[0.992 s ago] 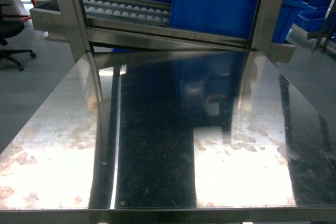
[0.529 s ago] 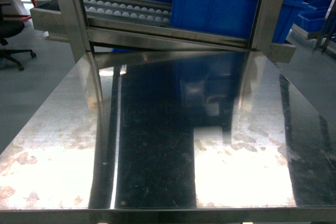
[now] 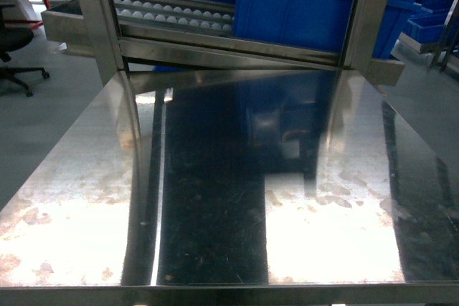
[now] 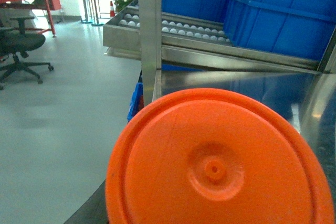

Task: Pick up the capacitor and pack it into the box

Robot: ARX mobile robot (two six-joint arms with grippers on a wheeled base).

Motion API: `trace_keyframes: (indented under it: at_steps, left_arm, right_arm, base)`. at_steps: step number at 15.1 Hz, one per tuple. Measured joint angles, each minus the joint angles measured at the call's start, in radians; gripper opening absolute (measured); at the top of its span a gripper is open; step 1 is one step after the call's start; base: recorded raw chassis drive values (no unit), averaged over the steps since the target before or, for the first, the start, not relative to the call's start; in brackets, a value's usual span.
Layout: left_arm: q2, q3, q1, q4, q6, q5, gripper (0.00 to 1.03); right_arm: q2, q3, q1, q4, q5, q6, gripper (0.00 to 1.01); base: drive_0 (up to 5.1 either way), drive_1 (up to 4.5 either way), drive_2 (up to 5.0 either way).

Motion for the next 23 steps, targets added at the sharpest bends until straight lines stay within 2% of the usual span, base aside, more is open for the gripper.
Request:
trace_keyframes:
  at_steps: [5,14,15,16,17,18,23]
  left_arm:
    - [-0.134,0.0,0.0,-0.129,0.0,0.0,0.44]
    - [-0.279,0.0,0.0,-0.269,0.0,0.0,0.44]
    - [-0.36,0.0,0.0,-0.394,0.0,-0.001,0.44]
    - [-0.433,0.0,0.0,-0.455,0.0,-0.001,0.44]
    - [-0.438,0.003,0.0,-0.423,0.0,0.0,0.44]
    - [-0.438,0.0,0.0,-0.452,0.0,0.001,0.44]
    - [-0.439,0.0,0.0,-0.446,0.002,0.0,0.44]
  right_arm:
    - [0.0,0.0,0.0,0.0,0.0,0.0,0.98]
    - [0.0,0.0,0.0,0.0,0.0,0.0,0.98]
    - [0.0,0.0,0.0,0.0,0.0,0.0,0.98]
    - [0.0,0.0,0.0,0.0,0.0,0.0,0.98]
    - [0.0,0.0,0.0,0.0,0.0,0.0,0.98]
    - [0.0,0.0,0.0,0.001,0.001,0.0,0.98]
    - [0.0,0.0,0.0,0.0,0.0,0.0,0.98]
  base:
    - [0.0,0.0,0.0]
    - [0.0,0.0,0.0]
    - [0.0,0.0,0.0]
    - [0.0,0.0,0.0]
    - [0.0,0.0,0.0]
    - [0.0,0.0,0.0]
    - [0.0,0.0,0.0]
